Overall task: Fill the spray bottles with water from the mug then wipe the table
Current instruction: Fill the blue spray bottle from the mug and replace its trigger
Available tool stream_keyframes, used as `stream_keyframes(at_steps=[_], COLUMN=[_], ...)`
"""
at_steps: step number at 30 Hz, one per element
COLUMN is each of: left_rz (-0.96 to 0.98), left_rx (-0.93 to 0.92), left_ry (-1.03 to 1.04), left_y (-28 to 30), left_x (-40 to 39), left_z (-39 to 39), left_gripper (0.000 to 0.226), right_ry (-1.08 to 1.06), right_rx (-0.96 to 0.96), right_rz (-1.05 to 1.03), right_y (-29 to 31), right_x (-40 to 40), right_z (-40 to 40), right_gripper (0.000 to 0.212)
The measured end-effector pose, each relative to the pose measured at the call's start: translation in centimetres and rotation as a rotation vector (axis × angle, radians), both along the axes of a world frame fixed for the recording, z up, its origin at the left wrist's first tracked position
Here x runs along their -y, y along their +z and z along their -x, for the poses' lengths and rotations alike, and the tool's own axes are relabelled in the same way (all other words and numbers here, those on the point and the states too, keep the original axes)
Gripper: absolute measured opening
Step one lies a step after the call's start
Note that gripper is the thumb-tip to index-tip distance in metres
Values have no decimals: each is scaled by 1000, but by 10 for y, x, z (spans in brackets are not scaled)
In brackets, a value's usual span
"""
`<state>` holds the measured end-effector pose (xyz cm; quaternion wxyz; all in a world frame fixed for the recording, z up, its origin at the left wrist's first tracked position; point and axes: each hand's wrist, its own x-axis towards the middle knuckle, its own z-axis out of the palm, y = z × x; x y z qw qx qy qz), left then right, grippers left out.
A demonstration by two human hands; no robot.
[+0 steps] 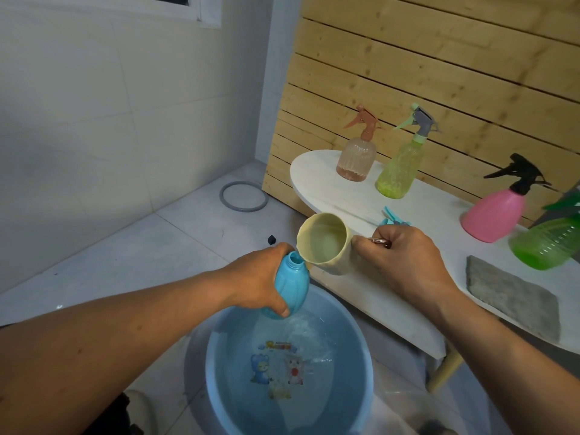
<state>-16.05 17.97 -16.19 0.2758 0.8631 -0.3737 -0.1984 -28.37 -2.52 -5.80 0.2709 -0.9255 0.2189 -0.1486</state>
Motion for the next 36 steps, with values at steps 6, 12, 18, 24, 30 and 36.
stream_keyframes(at_steps=[6, 12, 18, 24, 30, 36], left_rz=[6, 13, 11, 11, 10, 3], left_rx=[-11, -19, -11, -16, -10, -4], left_ry=[5, 9, 7, 3, 2, -1], left_y=[0, -1, -2, -1, -2, -3], left_x=[0, 0, 0, 1, 1, 2], left_z=[1, 1, 1, 2, 3, 3], left_gripper=[96, 97, 98, 97, 97, 95], right_ry=[0, 0, 10, 5, 11, 1], right_rx=[2, 2, 11, 13, 11, 13], right_rz=[20, 39, 63, 83, 93, 99], right_y=[-2, -3, -2, -1, 0, -1], right_x=[1, 2, 0, 0, -2, -2], right_z=[-1, 0, 1, 2, 5, 4], right_gripper=[43, 44, 43, 43, 43, 43])
